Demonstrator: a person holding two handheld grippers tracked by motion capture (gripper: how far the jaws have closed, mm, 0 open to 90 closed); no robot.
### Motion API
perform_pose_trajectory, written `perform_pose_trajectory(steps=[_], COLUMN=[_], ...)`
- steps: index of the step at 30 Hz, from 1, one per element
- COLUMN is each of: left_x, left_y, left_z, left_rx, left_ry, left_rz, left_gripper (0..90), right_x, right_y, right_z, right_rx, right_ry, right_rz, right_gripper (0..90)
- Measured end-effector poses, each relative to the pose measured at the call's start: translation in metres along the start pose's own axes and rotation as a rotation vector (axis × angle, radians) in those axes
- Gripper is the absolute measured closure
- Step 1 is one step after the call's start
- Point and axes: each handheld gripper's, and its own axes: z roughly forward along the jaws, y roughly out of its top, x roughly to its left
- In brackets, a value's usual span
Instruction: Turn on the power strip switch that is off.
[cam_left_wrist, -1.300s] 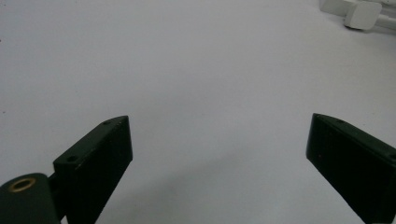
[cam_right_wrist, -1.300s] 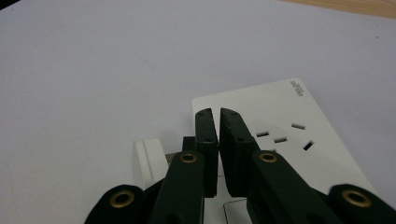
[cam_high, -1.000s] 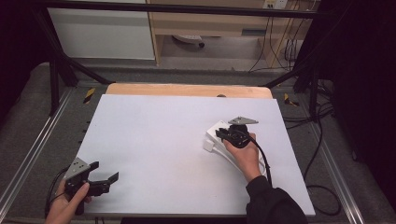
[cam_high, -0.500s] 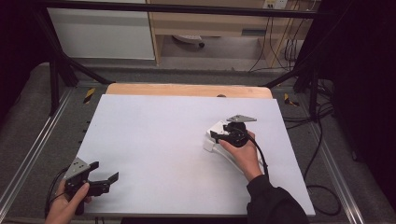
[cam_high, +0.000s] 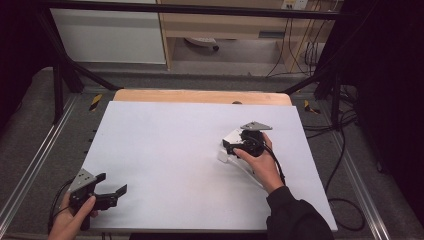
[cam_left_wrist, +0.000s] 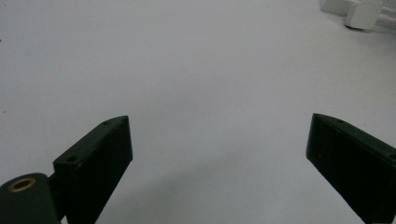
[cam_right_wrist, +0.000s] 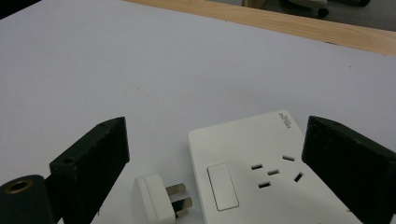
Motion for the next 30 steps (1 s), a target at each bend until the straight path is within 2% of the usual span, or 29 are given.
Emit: perform_pose_trajectory(steps=[6, 8, 13, 30], left_x=[0.000, 0.001, 0.001, 0.001], left_y=[0.000, 0.000, 0.000, 0.000], left_z=[0.000, 0.000, 0.000, 0.000], left_rx=[-0.002, 0.000, 0.000, 0.003], left_ry=[0.005, 0.006, 0.006, 0.006], left_rz=[-0.001, -0.004, -0.002, -0.002], left_gripper=[6.9, 6.9, 6.9, 6.9], right_x=[0.000, -0.001, -0.004, -0.011], right_y=[0.002, 0.002, 0.004, 0.012], right_z=[-0.003, -0.004, -0.007, -0.027], right_rx=[0.002, 0.001, -0.005, -0.062], right_ry=[-0.005, -0.020, 0.006, 0.010], right_rz=[-0.001, 0.002, 0.002, 0.007], right_gripper=[2.1, 2.7, 2.7, 4.7])
